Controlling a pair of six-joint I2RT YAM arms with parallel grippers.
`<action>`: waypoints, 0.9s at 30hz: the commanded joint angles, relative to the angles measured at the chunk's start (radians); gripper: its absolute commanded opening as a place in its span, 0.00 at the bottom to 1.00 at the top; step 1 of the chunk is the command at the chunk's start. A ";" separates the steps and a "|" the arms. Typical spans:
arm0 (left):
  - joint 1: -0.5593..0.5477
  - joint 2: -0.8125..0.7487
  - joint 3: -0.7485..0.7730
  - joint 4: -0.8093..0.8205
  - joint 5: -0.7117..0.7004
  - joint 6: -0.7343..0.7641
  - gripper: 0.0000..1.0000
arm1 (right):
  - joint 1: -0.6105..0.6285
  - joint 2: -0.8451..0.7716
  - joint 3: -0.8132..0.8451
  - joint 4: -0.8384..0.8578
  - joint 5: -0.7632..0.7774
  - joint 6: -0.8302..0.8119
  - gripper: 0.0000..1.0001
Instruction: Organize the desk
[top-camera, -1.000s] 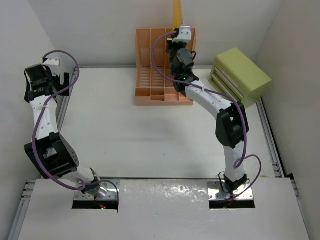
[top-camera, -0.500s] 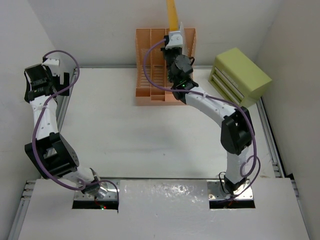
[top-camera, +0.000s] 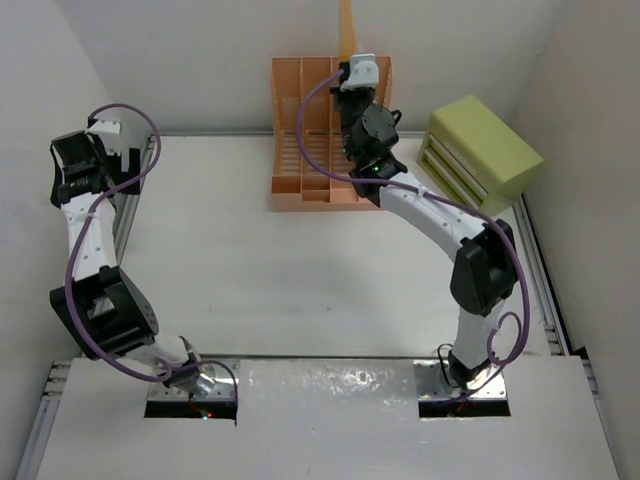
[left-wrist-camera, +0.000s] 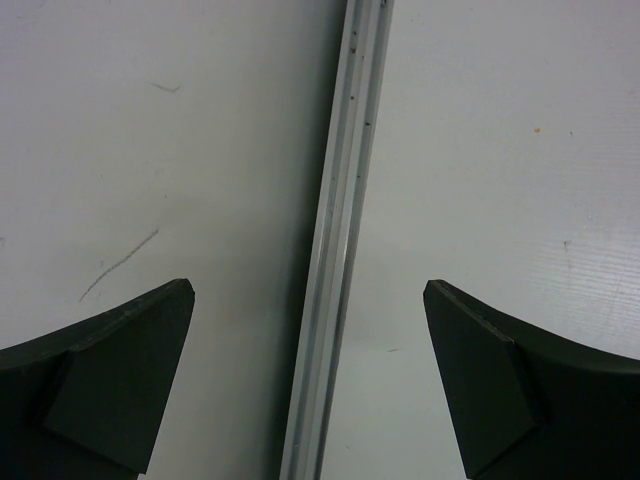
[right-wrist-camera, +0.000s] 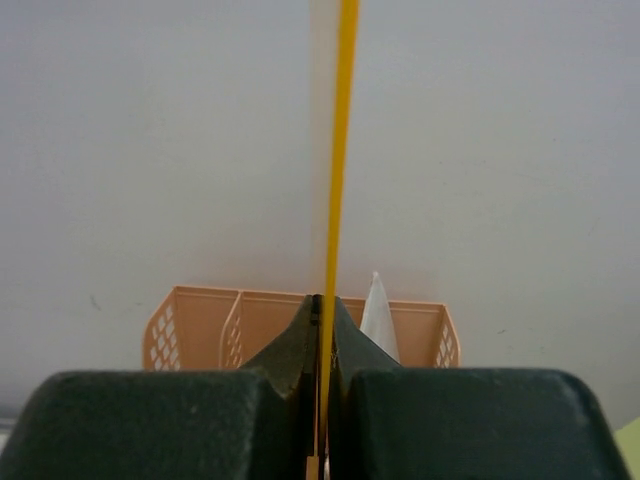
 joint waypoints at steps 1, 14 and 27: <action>0.003 -0.046 -0.002 0.045 0.003 0.008 1.00 | -0.007 0.023 0.069 0.048 0.027 0.000 0.00; 0.004 -0.046 -0.014 0.049 -0.001 0.022 1.00 | -0.038 0.217 0.253 -0.061 0.056 0.026 0.00; 0.003 -0.043 -0.025 0.051 -0.006 0.023 1.00 | -0.092 0.415 0.280 -0.020 0.009 0.073 0.00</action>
